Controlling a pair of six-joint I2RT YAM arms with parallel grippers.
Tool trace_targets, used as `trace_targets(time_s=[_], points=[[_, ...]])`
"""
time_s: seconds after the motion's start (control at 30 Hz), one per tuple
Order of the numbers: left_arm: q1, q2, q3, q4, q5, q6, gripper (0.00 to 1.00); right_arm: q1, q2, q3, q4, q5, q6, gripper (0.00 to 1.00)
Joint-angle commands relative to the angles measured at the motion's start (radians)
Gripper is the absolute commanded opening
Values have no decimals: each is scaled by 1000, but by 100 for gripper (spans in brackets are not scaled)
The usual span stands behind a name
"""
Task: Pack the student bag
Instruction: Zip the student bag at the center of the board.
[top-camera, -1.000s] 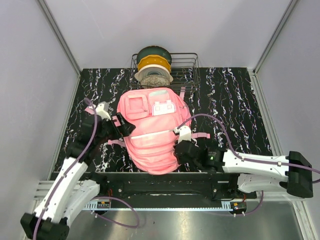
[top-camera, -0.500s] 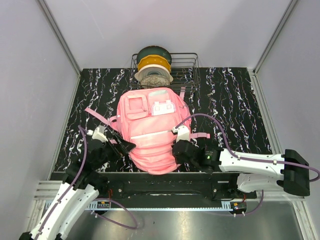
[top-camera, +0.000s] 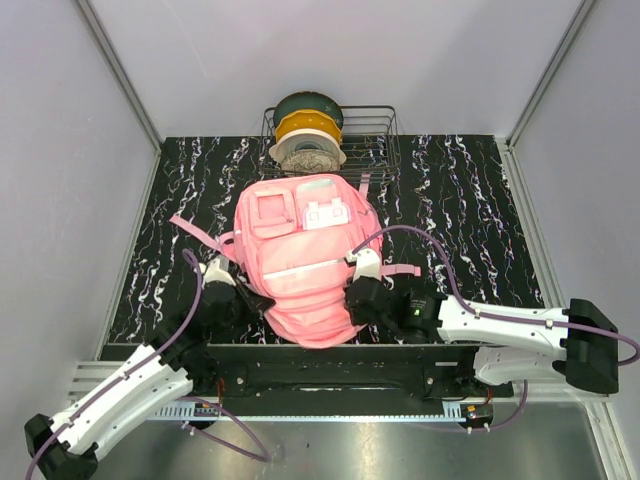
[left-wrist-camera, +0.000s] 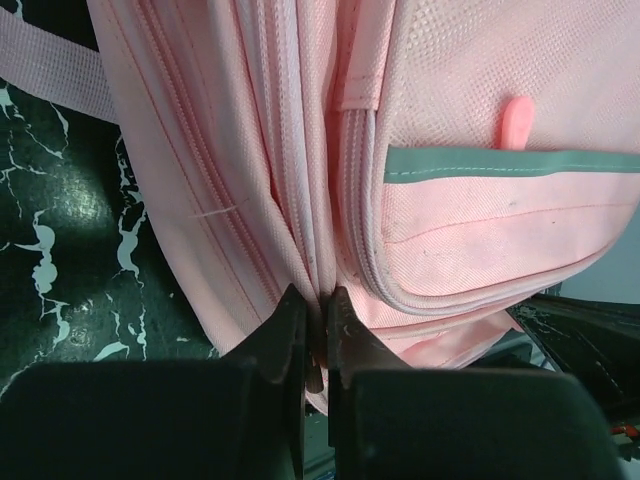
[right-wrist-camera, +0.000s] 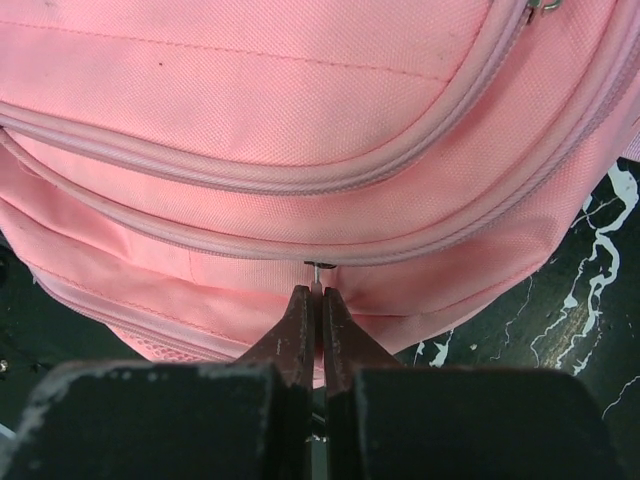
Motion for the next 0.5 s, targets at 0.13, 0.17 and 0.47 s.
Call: trace_targets(time_s=[0.13, 0.17, 0.47], points=[[32, 16, 207, -177, -286, 195, 0, -99, -110, -11, 35, 2, -91, 0], [49, 18, 244, -200, -287, 218, 0, -113, -125, -21, 29, -3, -102, 0], [302, 50, 319, -222, -88, 377, 0, -187, -123, -32, 32, -31, -177, 0]])
